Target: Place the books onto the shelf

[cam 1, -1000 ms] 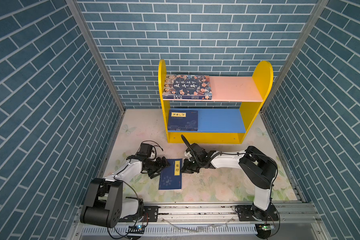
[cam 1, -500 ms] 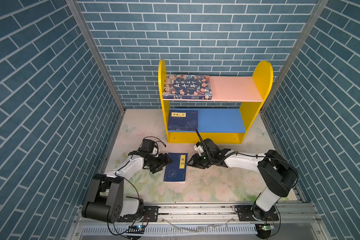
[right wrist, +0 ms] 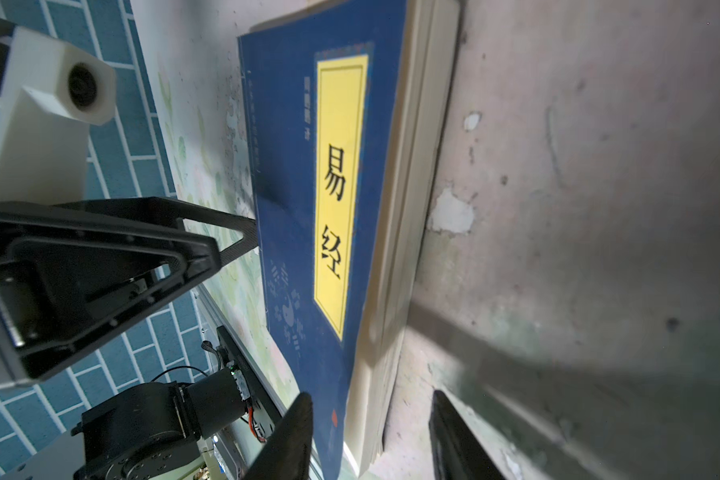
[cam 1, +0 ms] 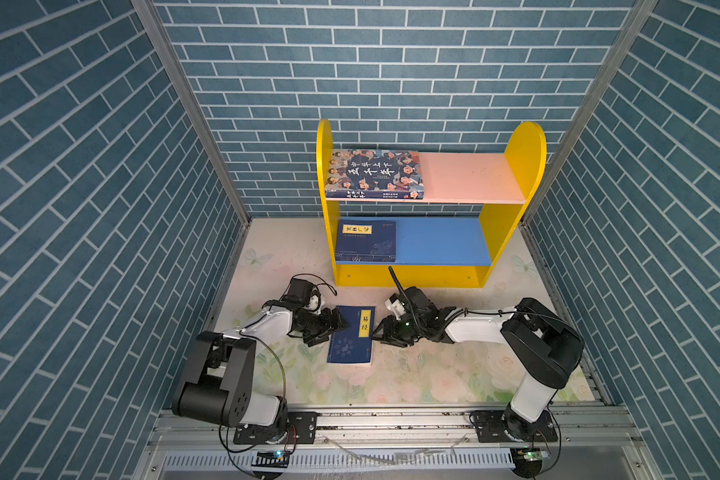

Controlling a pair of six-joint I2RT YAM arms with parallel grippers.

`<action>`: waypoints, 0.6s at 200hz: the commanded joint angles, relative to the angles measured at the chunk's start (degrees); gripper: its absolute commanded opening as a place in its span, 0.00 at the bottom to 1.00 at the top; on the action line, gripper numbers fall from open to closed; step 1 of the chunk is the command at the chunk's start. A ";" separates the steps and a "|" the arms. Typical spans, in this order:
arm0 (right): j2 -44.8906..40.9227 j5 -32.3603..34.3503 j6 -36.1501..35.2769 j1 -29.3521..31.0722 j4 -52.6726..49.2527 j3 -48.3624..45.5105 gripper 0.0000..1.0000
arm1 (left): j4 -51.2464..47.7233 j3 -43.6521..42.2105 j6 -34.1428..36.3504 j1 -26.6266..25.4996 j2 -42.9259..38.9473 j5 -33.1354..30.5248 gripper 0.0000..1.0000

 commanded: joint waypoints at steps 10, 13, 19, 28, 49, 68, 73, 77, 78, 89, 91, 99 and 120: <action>2.12 0.55 1.07 0.50 -2.18 2.76 0.48 | 1.80 -0.36 -0.65 -1.84 2.10 2.32 0.81; 2.23 0.55 1.15 0.54 -1.93 2.84 0.48 | 1.85 -0.27 -0.78 -2.01 2.20 2.42 0.81; 2.46 0.55 1.27 0.59 -1.64 2.86 0.48 | 2.06 -0.26 -0.95 -2.29 2.27 2.67 0.81; 2.97 0.62 1.28 0.67 -1.68 3.22 0.48 | 2.61 -0.34 -1.14 -2.72 2.40 3.56 0.80; 4.31 1.42 1.37 0.69 -3.35 4.19 0.48 | 2.99 -0.18 -1.52 -3.21 2.93 5.10 0.80; 4.69 3.20 1.03 0.76 -5.06 4.29 0.48 | 3.15 -0.05 -1.80 -3.22 3.02 5.86 0.80; 4.64 3.56 0.95 0.76 -5.30 4.16 0.48 | 3.17 -0.06 -1.80 -3.22 3.04 5.79 0.80; 4.57 3.83 0.78 0.76 -5.50 4.13 0.47 | 3.17 -0.13 -1.80 -3.22 2.91 5.55 0.80; 4.56 3.91 0.79 0.76 -5.53 4.11 0.47 | 3.17 -0.16 -1.80 -3.22 2.88 5.53 0.80; 4.16 4.33 0.50 0.77 -5.10 3.63 0.44 | 3.35 -0.45 -1.79 -3.22 2.68 5.35 0.80; 4.01 4.33 0.49 0.76 -4.83 3.53 0.43 | 3.35 -0.57 -1.80 -3.22 2.65 5.34 0.80; 3.65 4.49 0.53 0.79 -3.84 2.89 0.41 | 3.44 -0.78 -1.89 -3.22 2.56 5.26 0.80; 3.01 4.44 0.20 0.80 -2.49 2.50 0.31 | 3.70 -1.22 -2.04 -3.22 2.22 5.17 0.82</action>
